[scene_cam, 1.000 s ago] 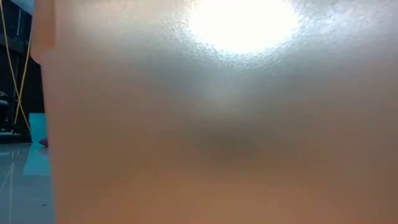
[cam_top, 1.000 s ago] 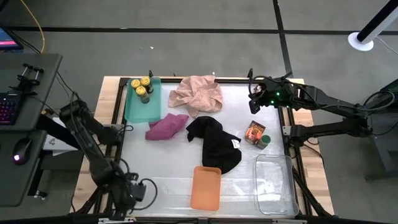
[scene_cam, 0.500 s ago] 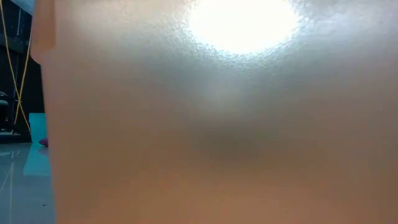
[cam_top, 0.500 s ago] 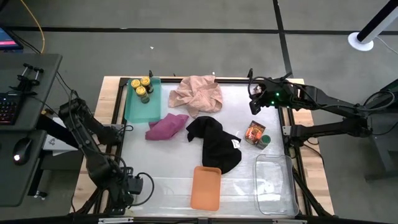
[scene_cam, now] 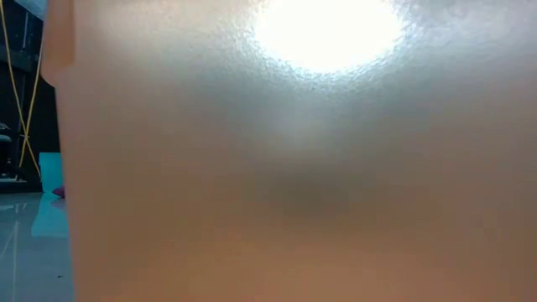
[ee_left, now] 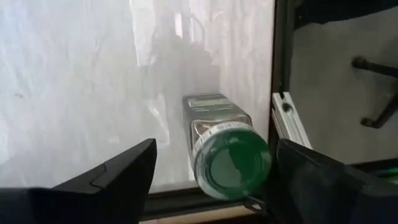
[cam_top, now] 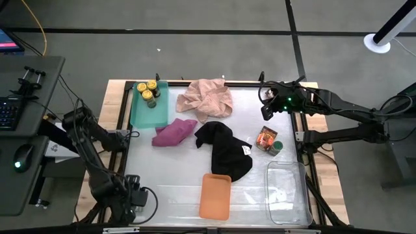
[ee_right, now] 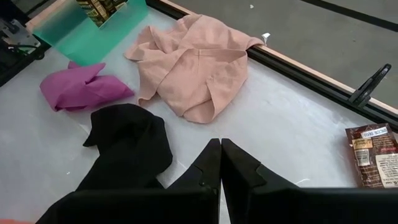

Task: Sort spices by type
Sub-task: Put the left green seasoning bottle into the orange bin

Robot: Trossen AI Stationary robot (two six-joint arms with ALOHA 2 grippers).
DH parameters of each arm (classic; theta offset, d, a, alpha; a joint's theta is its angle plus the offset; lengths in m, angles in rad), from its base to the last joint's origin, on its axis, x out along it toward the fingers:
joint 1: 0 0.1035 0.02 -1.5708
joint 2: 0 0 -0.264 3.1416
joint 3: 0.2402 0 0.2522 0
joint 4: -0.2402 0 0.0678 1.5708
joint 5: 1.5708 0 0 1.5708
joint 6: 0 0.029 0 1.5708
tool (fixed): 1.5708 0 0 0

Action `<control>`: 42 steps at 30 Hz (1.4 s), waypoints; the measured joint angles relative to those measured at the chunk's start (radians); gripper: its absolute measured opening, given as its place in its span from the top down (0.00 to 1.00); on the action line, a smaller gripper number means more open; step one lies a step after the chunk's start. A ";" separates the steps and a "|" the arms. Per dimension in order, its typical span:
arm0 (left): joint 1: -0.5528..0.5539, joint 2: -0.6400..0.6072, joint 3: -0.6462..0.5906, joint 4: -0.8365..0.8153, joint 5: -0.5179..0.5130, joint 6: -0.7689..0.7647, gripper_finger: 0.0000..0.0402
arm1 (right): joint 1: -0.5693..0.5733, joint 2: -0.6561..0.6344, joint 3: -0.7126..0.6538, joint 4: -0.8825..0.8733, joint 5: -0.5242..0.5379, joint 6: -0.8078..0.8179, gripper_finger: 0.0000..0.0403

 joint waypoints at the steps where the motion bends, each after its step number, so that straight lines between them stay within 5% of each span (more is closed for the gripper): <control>1: 0.000 0.008 0.000 0.002 0.000 0.000 0.21 | 0.000 0.000 0.000 0.000 0.000 0.000 1.00; 25: -0.062 0.150 0.000 0.041 -0.022 -0.132 0.21 | 0.000 0.000 0.000 -0.001 0.008 0.000 1.00; 29: -0.062 0.170 -0.001 0.077 -0.004 -0.138 0.32 | 0.000 0.000 0.000 -0.001 0.008 0.000 1.00; 33: -0.062 0.165 0.000 0.071 -0.006 -0.129 0.58 | 0.000 0.000 0.000 -0.001 0.009 0.000 1.00; 42: 0.009 0.089 -0.002 0.023 -0.086 -0.017 0.59 | 0.000 0.000 0.000 -0.001 0.009 -0.001 1.00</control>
